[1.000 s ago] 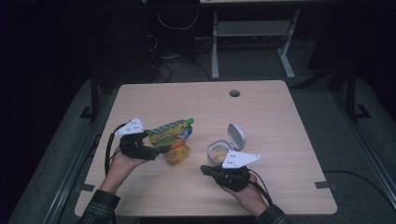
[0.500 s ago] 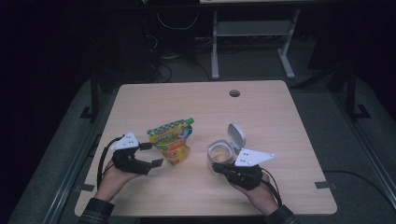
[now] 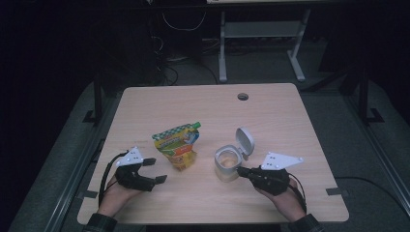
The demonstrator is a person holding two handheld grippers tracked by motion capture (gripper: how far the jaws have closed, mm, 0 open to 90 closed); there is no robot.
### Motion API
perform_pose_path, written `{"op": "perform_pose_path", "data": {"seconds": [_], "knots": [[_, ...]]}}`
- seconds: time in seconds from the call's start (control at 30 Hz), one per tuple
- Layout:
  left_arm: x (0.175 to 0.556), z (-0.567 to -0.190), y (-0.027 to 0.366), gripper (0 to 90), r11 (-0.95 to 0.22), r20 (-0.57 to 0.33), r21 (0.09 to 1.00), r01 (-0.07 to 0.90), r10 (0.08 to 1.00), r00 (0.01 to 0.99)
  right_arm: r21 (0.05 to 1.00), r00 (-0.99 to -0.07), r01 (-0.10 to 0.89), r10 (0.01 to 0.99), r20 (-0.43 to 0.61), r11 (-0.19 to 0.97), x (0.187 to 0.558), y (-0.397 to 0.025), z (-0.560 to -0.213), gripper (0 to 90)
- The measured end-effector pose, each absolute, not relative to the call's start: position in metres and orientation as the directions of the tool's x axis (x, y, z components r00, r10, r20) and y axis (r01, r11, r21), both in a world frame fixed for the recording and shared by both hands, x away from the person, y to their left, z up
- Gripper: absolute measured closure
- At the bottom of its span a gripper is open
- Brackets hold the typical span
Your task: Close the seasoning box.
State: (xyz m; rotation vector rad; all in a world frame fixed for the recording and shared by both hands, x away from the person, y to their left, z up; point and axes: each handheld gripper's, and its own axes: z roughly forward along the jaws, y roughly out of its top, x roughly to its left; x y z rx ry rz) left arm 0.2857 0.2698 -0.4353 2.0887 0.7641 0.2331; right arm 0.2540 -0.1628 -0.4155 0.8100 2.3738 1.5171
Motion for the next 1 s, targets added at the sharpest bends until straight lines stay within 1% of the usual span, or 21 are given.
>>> {"op": "perform_pose_path", "data": {"seconds": [0.23, 0.5, 0.8, 1.0], "knots": [[0.282, -0.443, 0.277, 18.3, -0.418, -0.13, 0.783, 0.461, 0.615, 0.778, 0.88, -0.791, 0.364, 0.6, 0.12, 0.304, 0.257, -0.189, -0.417, 90.0], [0.284, -0.449, 0.28, 18.4, -0.426, -0.124, 0.774, 0.469, 0.624, 0.772, 0.881, -0.754, 0.378, 0.646, 0.116, 0.283, 0.275, -0.209, -0.419, 90.0], [0.284, -0.452, 0.281, 18.2, -0.419, -0.131, 0.772, 0.478, 0.631, 0.765, 0.901, -0.736, 0.374, 0.662, 0.143, 0.221, 0.3, -0.209, -0.411, 90.0], [0.283, -0.453, 0.28, 18.2, -0.412, -0.14, 0.772, 0.484, 0.632, 0.762, 0.906, -0.74, 0.366, 0.656, 0.147, 0.21, 0.31, -0.201, -0.406, 90.0]]}}
